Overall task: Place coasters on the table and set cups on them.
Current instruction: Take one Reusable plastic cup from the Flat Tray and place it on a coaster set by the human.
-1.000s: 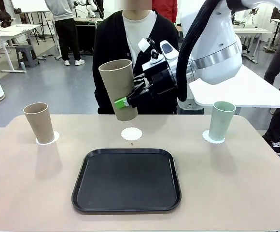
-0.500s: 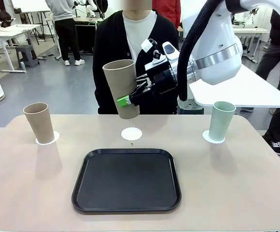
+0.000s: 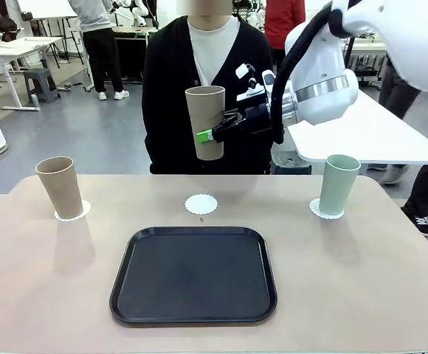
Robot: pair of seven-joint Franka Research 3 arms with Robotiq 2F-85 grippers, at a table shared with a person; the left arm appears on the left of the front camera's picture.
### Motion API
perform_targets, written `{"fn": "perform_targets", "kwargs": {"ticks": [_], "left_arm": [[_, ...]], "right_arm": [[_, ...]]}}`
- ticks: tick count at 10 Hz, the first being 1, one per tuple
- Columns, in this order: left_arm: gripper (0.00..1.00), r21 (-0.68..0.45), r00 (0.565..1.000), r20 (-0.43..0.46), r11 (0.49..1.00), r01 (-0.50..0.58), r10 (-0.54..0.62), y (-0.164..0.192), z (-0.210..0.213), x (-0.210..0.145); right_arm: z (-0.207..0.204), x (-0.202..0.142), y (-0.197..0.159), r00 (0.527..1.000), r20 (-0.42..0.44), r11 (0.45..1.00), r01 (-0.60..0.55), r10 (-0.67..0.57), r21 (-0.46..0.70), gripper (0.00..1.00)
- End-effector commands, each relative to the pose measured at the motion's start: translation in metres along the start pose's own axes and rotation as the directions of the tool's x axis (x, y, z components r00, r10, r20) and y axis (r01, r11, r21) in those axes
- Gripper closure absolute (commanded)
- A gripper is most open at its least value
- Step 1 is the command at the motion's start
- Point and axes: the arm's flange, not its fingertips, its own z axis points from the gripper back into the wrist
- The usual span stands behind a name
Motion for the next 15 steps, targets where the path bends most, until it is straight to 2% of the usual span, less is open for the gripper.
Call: {"fn": "perform_targets", "kwargs": {"ticks": [1,3,4,5,8,9,11,13,15], "left_arm": [[0.00,0.000,1.000,0.004,1.000,0.005,-0.005,-0.002,0.002,0.000],[0.00,0.000,1.000,0.004,1.000,0.005,-0.005,-0.002,0.002,0.000],[0.00,0.000,1.000,0.004,1.000,0.005,-0.005,-0.002,0.002,0.000],[0.00,0.000,1.000,0.004,1.000,0.005,-0.005,-0.002,0.002,0.000],[0.00,0.000,1.000,0.004,1.000,0.005,-0.005,-0.002,0.002,0.000],[0.00,0.000,1.000,0.004,1.000,0.005,-0.005,-0.002,0.002,0.000],[0.00,0.000,1.000,0.004,1.000,0.005,-0.005,-0.002,0.002,0.000],[0.00,0.000,1.000,0.004,1.000,0.005,-0.005,-0.002,0.002,0.000],[0.00,0.000,1.000,0.004,1.000,0.005,-0.005,-0.002,0.002,0.000]], "right_arm": [[-0.017,-0.005,-0.042,0.998,0.050,0.999,-0.030,0.029,0.023,0.18],[-0.025,-0.009,-0.050,0.998,0.063,0.996,-0.036,0.031,0.084,0.18],[-0.023,-0.002,-0.043,0.996,0.057,0.994,-0.068,0.063,0.084,0.18],[-0.022,-0.018,-0.048,0.999,0.040,0.999,-0.009,0.007,0.036,0.18],[-0.025,-0.014,-0.049,0.999,0.049,0.998,-0.022,0.019,0.055,0.18],[-0.029,-0.017,-0.049,0.991,0.082,0.993,-0.112,0.109,0.027,0.18],[-0.027,-0.033,-0.060,0.974,0.163,0.986,-0.163,0.155,0.036,0.18],[-0.035,-0.052,-0.064,0.974,0.139,0.982,-0.186,0.179,0.041,0.18],[-0.049,-0.075,-0.063,0.988,0.103,0.989,-0.126,0.117,0.077,0.18]]}}
